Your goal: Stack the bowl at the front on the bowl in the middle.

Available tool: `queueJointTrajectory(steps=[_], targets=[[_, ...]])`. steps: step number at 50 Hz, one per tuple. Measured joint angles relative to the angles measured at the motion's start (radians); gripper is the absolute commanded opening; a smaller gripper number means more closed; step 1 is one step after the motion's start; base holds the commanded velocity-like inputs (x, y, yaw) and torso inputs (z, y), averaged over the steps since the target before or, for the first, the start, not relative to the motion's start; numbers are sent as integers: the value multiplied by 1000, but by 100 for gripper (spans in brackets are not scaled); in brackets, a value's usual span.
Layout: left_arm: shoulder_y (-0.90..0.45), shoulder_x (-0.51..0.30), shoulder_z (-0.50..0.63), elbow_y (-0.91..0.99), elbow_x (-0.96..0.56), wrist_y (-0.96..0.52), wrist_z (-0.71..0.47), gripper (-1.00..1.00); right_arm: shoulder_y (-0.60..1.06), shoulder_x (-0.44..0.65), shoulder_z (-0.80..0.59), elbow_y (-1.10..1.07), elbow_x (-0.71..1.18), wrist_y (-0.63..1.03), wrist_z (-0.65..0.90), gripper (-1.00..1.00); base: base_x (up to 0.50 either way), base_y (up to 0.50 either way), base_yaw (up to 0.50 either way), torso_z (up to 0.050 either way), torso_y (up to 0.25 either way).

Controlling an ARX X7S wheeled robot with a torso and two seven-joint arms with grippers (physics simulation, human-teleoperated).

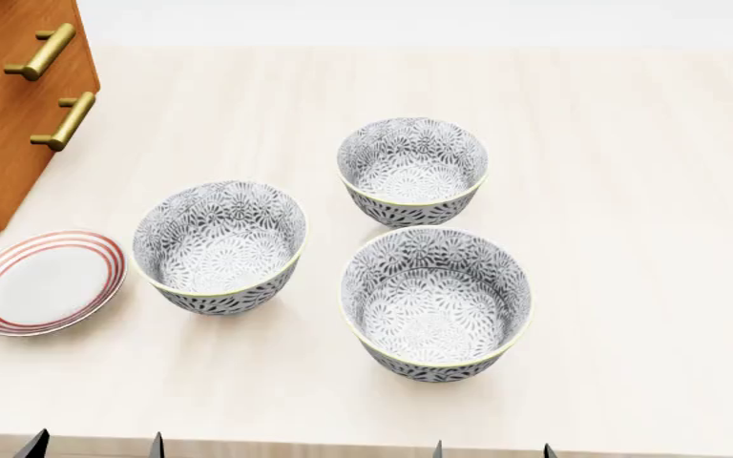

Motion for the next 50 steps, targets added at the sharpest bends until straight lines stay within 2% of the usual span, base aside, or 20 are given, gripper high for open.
queueJointTrajectory(steps=[22,50], targets=[[-4,-64,70,17,-68,-21,-74,100,-9,48,-50,-40,32,17,59,100,0,0,0,0,0],[-112,-126,68,417,-175,-394,-151,100,74,153,-53,-546,103,496,107,100,0,0,0,0,0]])
